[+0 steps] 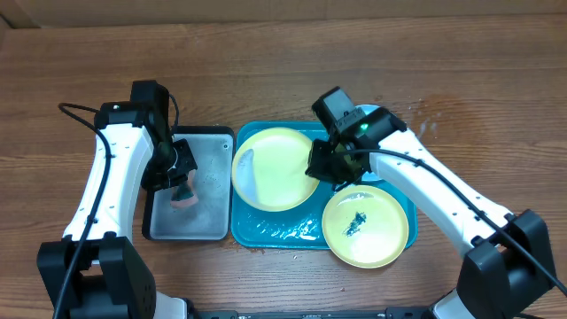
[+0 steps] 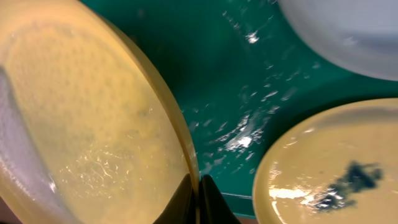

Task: Clean dirty plates on tray and stack at the side
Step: 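Move the sponge back over the grey tray with the left gripper, then lift the yellow plate with the right gripper and tilt it upright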

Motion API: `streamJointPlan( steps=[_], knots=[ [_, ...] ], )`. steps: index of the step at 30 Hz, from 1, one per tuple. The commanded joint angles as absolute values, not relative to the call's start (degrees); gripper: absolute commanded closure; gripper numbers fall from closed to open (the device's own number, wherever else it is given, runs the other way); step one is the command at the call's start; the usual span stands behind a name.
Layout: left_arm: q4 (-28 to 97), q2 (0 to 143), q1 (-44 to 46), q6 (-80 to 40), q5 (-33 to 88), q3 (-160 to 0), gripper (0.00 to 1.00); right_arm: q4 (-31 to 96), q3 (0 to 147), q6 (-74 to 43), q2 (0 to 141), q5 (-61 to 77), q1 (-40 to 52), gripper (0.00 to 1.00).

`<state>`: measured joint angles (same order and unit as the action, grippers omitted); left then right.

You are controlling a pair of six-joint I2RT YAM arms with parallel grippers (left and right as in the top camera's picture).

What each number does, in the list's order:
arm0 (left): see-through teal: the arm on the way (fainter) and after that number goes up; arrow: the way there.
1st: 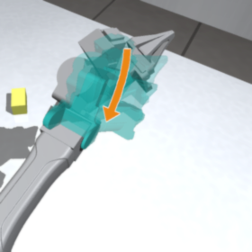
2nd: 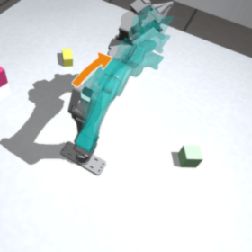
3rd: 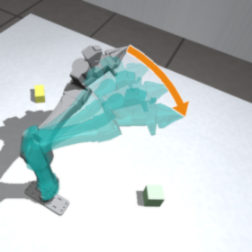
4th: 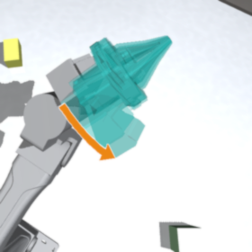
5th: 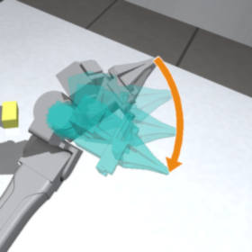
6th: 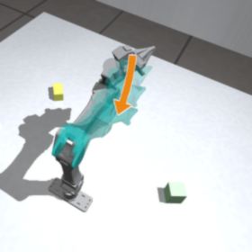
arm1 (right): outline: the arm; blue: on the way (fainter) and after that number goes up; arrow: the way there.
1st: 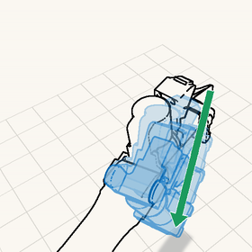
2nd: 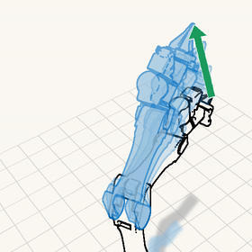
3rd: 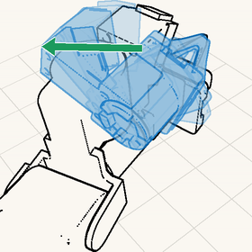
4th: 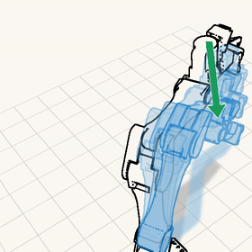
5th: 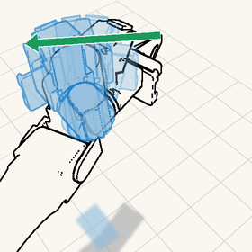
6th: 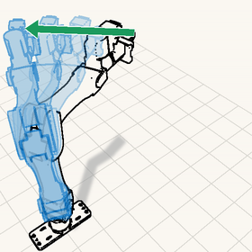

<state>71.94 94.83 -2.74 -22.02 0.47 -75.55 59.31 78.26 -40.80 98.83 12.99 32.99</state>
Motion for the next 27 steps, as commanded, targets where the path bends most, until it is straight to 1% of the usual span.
streamJointPlan(
  steps=[1, 4, 7, 13, 16, 21, 27],
  knots=[
    [71.9, 93.5, -2.9, -20.7, 1.1, -75.5, 0.96, 53.2, 73.5, -43.1, 97.2, 24.7, 32.7, 0.96],
    [72.1, 93.5, -2.9, -20.7, 1.1, -75.5, 0.96, 41.8, 67.7, -43.4, 97.2, 29.6, 32.5, 0.96],
    [72.1, 93.5, -2.9, -20.7, 1.1, -75.5, 0.96, 32.4, 63.1, -44.6, 97.2, 29.4, 32.2, 0.96],
    [72.1, 93.5, -2.9, -20.7, 1.1, -75.5, 0.96, 24.1, 61.6, -41.7, 96.8, 26.6, 28.7, 0.96],
    [72.1, 93.5, -2.9, -20.7, 1.1, -75.5, 0.96, 25.3, 62.4, -37.1, 96.2, 22.2, 25.6, 0.96],
    [71.9, 93.5, -2.9, -20.7, 1.1, -75.5, 0.96, 36.4, 67.0, -26.5, 95.9, 9.1, 21.4, 0.96],
    [71.0, 93.5, -2.9, -20.7, 1.1, -75.5, 0.96, 48.9, 76.2, -18.7, 95.8, -6.2, 22.9, 0.96]
  ],
)
